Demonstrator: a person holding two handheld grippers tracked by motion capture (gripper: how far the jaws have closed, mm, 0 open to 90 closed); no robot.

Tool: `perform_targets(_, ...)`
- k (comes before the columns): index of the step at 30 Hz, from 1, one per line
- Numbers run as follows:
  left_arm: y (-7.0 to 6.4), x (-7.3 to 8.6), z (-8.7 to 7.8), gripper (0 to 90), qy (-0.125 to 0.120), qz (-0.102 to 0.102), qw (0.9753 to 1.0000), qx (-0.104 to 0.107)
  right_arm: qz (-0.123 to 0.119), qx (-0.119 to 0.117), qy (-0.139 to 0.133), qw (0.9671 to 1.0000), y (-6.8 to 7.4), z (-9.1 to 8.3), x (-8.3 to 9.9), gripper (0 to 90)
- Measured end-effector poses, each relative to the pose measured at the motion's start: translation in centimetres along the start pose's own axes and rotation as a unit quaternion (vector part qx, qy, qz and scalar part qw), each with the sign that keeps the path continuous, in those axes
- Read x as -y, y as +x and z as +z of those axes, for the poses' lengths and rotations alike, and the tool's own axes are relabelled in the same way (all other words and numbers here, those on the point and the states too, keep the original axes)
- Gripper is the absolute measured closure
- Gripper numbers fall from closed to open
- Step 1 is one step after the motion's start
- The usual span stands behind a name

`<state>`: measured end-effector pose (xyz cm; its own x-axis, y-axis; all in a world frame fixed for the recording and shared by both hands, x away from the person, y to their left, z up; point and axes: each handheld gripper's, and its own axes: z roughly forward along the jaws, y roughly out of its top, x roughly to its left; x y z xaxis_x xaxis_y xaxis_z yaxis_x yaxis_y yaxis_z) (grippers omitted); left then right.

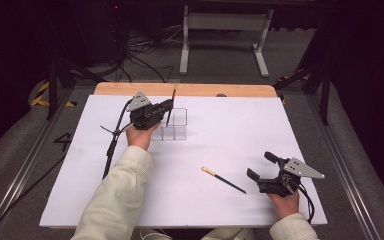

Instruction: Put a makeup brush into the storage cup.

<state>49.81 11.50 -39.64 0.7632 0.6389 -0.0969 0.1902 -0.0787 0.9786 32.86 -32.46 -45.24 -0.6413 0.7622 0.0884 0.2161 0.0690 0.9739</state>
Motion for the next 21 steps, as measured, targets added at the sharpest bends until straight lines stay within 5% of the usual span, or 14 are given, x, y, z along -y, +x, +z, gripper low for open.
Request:
perform_targets(13,0.3,0.5,-0.4,80.2,0.006,-0.009,0.9999,0.003,0.000,0.001,0.000,1.0000,0.0,0.0,0.0,2.8)
perform_targets(16,0.4,0.2,-0.8,49.4,0.005,-0.038,0.9991,0.015,0.000,0.000,0.000,1.0000,0.0,0.0,0.0,2.8)
perform_targets(21,0.5,-0.3,-2.0,34.4,0.007,-0.062,0.9975,0.032,0.000,0.002,0.000,1.0000,0.0,0.0,0.0,2.8)
